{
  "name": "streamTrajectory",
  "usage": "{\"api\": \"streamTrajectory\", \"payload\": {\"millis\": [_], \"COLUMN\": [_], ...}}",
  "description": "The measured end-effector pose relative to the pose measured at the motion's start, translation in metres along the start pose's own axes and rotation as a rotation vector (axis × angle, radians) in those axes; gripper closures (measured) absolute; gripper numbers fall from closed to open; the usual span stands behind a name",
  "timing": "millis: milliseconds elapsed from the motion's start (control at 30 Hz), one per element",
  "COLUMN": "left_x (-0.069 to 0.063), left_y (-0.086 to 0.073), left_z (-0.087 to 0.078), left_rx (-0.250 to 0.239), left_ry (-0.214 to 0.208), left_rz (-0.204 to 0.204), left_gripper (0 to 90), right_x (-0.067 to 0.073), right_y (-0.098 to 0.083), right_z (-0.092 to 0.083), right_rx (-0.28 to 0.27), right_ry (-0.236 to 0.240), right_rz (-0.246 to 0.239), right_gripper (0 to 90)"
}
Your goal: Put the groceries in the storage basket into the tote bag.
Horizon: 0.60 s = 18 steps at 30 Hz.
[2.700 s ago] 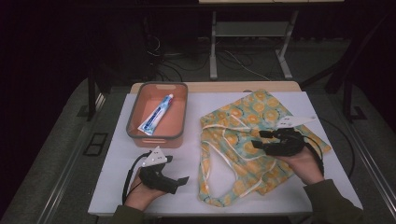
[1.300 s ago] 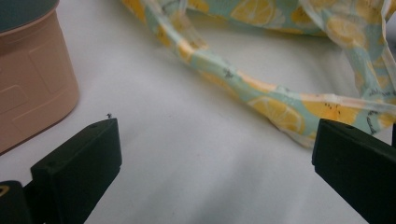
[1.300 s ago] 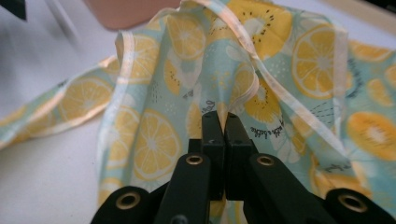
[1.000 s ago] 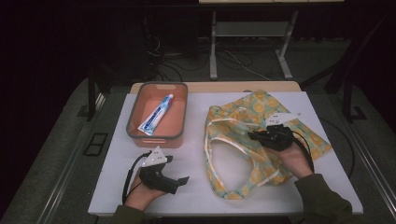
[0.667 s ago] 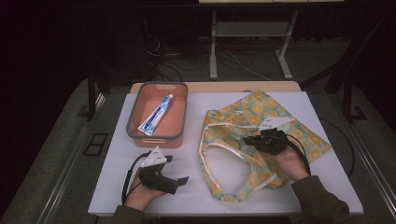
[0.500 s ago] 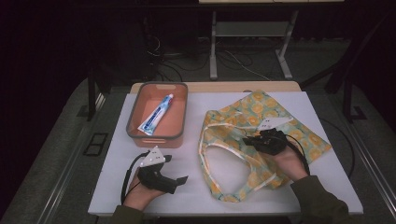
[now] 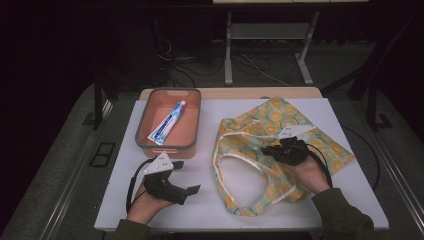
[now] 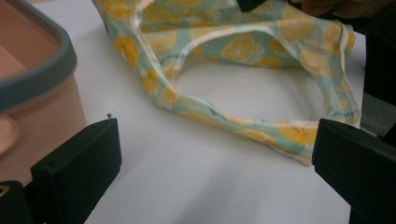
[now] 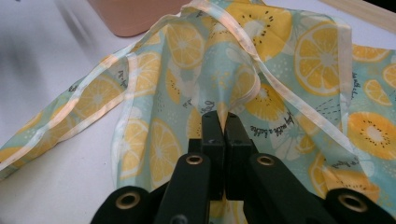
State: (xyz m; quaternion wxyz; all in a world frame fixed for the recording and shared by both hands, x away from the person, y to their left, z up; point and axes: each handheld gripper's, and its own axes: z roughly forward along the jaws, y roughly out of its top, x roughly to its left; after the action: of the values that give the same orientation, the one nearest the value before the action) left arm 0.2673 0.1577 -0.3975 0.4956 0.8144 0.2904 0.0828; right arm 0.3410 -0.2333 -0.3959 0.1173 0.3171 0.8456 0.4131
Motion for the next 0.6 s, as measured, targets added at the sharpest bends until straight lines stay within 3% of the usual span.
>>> {"api": "streamTrajectory", "payload": {"millis": [267, 433, 600], "left_x": [0.02, 0.042, 0.078], "left_y": [0.03, 0.06, 0.085], "left_z": [-0.002, 0.001, 0.012], "left_rx": [-0.013, -0.013, -0.005], "left_ry": [0.012, 0.067, 0.155], "left_rz": [-0.001, 0.01, -0.006], "left_gripper": [0.6, 2.8, 12.9], "right_x": [-0.001, -0.001, -0.002], "right_y": [0.0, 0.0, 0.0], "right_z": [0.003, 0.001, -0.001], "right_rx": [0.001, -0.007, -0.014], "right_ry": [0.01, 0.014, 0.017], "right_rz": [0.006, 0.011, 0.012], "right_gripper": [89.1, 89.2, 89.2]}}
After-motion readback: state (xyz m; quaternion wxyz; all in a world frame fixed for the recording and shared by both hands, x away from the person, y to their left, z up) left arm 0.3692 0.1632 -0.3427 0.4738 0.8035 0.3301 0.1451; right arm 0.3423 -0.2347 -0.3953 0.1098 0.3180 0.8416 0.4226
